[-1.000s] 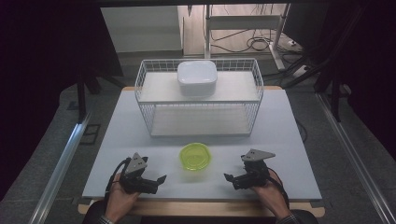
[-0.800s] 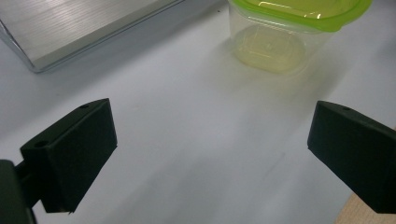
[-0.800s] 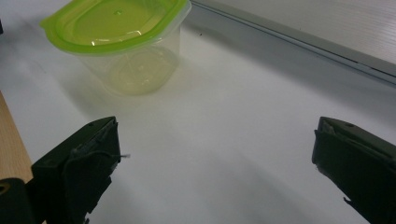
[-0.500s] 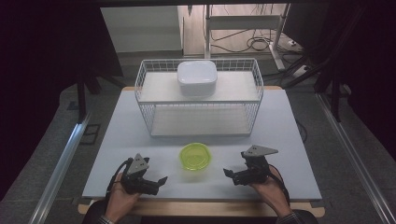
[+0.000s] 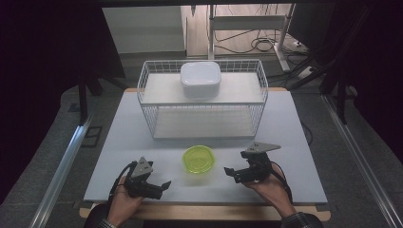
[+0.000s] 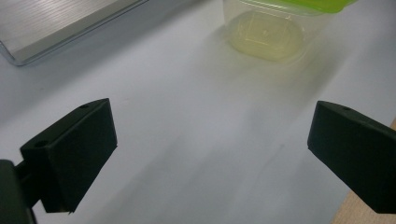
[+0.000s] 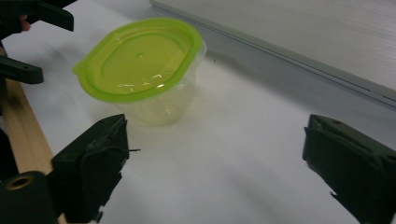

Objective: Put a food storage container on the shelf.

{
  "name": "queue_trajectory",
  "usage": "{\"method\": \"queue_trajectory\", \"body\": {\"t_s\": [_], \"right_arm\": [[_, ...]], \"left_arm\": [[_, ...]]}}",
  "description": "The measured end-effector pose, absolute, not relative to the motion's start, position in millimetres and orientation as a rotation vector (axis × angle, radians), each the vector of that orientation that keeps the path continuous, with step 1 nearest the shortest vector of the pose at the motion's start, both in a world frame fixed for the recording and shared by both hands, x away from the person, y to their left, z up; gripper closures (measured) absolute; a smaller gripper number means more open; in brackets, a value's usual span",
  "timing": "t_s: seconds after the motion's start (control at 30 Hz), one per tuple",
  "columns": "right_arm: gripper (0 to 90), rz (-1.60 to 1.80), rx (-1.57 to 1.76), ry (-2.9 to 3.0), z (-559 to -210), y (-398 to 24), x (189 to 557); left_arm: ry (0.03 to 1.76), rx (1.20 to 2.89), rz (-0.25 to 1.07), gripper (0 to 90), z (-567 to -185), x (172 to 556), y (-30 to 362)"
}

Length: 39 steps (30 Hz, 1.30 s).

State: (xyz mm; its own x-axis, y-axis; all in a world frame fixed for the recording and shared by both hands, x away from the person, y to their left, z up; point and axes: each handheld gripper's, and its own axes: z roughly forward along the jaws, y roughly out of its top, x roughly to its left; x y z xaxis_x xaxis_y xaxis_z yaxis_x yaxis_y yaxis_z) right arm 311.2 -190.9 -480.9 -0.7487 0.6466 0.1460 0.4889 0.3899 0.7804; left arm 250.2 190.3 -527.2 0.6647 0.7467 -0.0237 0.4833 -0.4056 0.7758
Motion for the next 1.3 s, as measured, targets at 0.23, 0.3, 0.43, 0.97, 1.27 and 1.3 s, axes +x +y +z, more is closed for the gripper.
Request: {"method": "queue_trajectory", "body": {"t_s": [0.23,0.3,0.43,0.97,1.27,1.3], "right_arm": [[20.0,1.310,1.022,2.492,-473.7,-185.7,318.3],[22.6,1.340,1.041,2.500,-472.5,-183.6,322.0],[28.6,1.366,1.062,2.536,-472.6,-176.7,331.2],[46.5,1.416,1.215,2.670,-483.1,-153.9,365.5],[57.3,1.461,1.318,2.739,-493.6,-146.5,382.2],[58.6,1.470,1.331,2.742,-494.5,-146.1,383.8]], "left_arm": [[0.950,2.081,0.416,1.4,-527.5,250.4,190.4],[0.950,2.084,0.416,1.4,-527.6,250.5,190.4],[0.948,2.087,0.416,1.4,-527.6,250.5,190.1],[0.937,2.103,0.407,1.6,-528.4,250.6,188.7],[0.930,2.114,0.407,1.7,-528.9,250.6,187.9],[0.930,2.115,0.407,1.8,-528.9,250.5,187.8]]}}
